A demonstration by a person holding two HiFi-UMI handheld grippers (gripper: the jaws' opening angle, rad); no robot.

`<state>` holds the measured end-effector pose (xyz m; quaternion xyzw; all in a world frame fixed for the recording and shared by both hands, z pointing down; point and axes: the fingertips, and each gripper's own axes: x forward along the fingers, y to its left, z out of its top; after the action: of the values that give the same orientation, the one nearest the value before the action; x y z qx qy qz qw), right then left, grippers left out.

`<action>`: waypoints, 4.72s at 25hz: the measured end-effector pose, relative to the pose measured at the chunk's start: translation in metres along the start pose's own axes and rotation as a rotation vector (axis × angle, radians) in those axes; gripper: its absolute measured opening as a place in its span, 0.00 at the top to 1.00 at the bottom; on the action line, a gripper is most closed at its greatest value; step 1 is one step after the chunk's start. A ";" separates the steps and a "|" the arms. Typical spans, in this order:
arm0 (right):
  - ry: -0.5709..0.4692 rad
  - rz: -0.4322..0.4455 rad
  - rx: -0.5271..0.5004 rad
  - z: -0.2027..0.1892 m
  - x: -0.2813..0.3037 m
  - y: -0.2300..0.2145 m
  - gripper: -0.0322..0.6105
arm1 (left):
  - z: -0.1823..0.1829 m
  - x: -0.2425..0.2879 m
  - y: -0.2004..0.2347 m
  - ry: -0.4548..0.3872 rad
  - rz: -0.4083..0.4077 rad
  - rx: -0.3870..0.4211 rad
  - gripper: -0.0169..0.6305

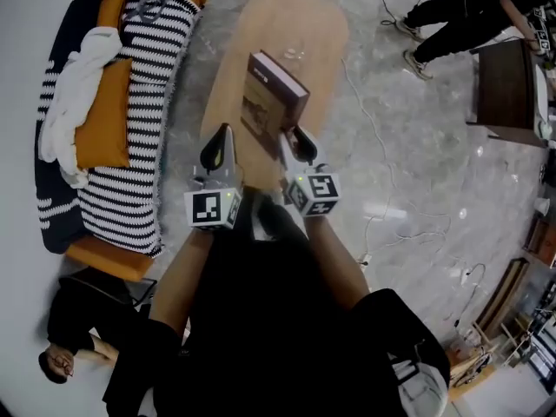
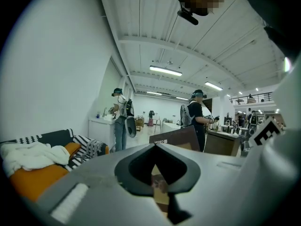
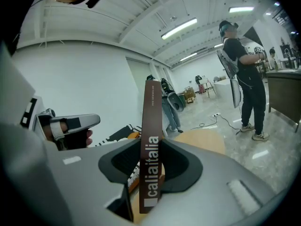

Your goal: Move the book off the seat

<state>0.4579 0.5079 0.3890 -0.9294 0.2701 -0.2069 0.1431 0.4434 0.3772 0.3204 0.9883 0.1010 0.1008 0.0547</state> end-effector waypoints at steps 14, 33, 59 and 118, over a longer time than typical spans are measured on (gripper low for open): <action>0.118 -0.095 0.111 -0.040 0.110 -0.065 0.73 | -0.055 0.129 0.045 0.132 -0.048 -0.041 0.96; 0.302 -0.128 0.250 -0.189 0.164 -0.114 0.73 | -0.192 0.171 0.072 0.250 -0.118 -0.095 0.96; 0.315 -0.153 0.399 -0.280 0.190 -0.179 0.68 | -0.322 0.180 0.075 0.353 -0.122 -0.181 0.96; -0.007 -0.143 -0.005 0.048 0.003 -0.021 0.94 | 0.020 0.055 -0.025 -0.019 -0.117 -0.028 0.96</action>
<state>0.4912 0.5306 0.3561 -0.9474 0.2030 -0.2129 0.1264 0.4958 0.4117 0.3081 0.9807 0.1566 0.0894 0.0755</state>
